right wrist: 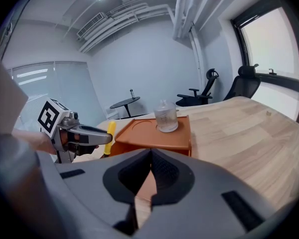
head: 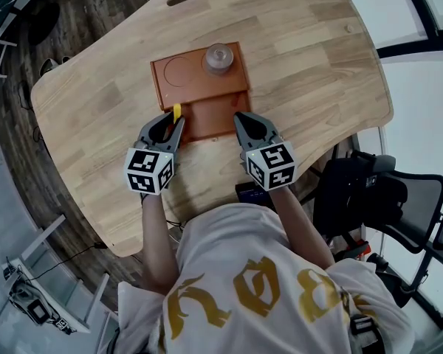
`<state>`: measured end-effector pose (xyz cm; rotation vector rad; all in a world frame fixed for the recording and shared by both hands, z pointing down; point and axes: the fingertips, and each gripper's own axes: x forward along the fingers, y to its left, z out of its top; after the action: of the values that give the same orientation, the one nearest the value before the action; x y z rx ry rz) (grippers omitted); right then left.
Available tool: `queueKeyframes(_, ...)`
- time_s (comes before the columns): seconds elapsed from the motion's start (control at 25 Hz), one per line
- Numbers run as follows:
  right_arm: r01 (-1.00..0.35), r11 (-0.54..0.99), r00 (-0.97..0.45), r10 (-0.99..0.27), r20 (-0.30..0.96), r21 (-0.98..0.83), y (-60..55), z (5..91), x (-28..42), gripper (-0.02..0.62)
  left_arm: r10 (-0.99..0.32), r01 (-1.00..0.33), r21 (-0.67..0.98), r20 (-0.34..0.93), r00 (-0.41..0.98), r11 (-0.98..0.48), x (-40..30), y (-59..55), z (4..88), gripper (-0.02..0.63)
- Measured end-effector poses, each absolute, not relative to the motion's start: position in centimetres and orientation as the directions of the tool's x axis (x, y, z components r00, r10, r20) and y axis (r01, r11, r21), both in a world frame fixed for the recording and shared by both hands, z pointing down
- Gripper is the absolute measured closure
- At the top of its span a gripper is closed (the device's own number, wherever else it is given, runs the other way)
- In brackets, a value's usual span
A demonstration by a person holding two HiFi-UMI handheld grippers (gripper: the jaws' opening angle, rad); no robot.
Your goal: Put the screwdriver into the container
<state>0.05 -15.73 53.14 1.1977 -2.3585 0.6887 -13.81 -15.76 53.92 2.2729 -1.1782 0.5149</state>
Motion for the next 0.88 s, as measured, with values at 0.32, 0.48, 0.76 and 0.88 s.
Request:
queueKeyframes(0.32,-0.82,0.511,-0.558,-0.619,0.552,-0.256,-16.0,53.2,-0.1,0.584,-0.588,-0.815,0.244,0.588,0.555,-0.526,-13.0,-15.6,54.9,0.523)
queueKeyframes(0.48,-0.824,0.505,-0.554,-0.623,0.551,-0.257,-16.2,53.1,0.0,0.584,-0.559,-0.801,0.238,0.608,0.564,-0.549,-12.4,-15.7,55.2,0.523)
queueKeyframes(0.76,-0.824,0.5,-0.553,-0.615,0.562,-0.265,-15.9,53.7,-0.2,0.584,-0.509,-0.775,0.217,0.644,0.571,-0.594,-11.7,-15.6,56.1,0.523)
queueKeyframes(0.88,-0.826,0.497,-0.552,-0.619,0.559,-0.266,-16.2,53.6,-0.1,0.584,-0.484,-0.756,0.193,0.665,0.569,-0.625,-11.1,-15.6,56.4,0.523)
